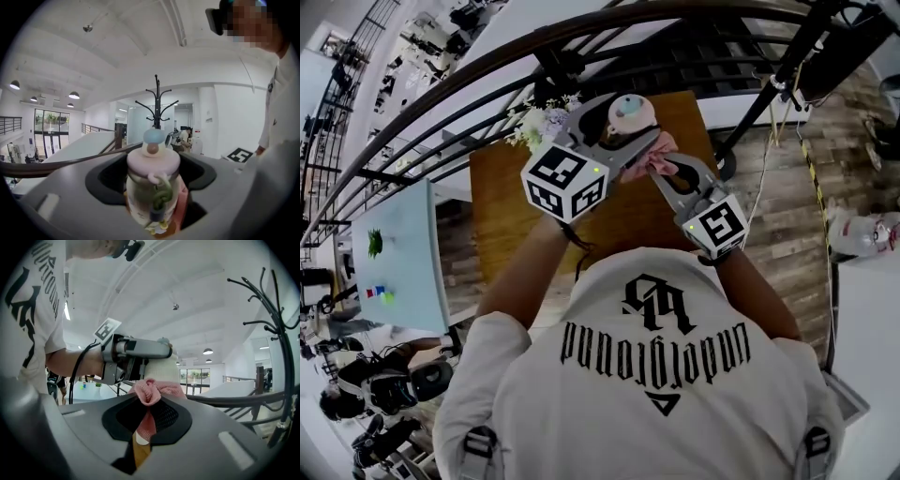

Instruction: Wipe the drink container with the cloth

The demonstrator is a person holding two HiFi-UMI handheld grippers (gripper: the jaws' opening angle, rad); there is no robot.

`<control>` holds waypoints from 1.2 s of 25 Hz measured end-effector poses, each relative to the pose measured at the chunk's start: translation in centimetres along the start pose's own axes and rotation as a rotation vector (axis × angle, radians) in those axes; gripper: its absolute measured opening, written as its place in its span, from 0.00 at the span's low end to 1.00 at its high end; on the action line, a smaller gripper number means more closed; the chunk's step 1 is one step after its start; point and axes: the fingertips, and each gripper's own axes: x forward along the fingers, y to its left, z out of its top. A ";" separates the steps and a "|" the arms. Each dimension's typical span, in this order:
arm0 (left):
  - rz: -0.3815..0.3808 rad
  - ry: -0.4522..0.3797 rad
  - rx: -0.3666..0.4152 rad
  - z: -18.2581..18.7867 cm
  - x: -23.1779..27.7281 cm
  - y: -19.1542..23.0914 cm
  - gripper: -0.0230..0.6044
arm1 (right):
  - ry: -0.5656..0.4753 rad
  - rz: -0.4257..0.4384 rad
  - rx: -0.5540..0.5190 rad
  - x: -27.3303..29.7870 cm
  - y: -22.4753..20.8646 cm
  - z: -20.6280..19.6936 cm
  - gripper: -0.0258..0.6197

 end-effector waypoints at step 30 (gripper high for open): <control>-0.025 0.004 0.031 0.6 -4.0 1.4 0.65 | 0.055 -0.012 0.202 2.3 0.9 -4.9 0.08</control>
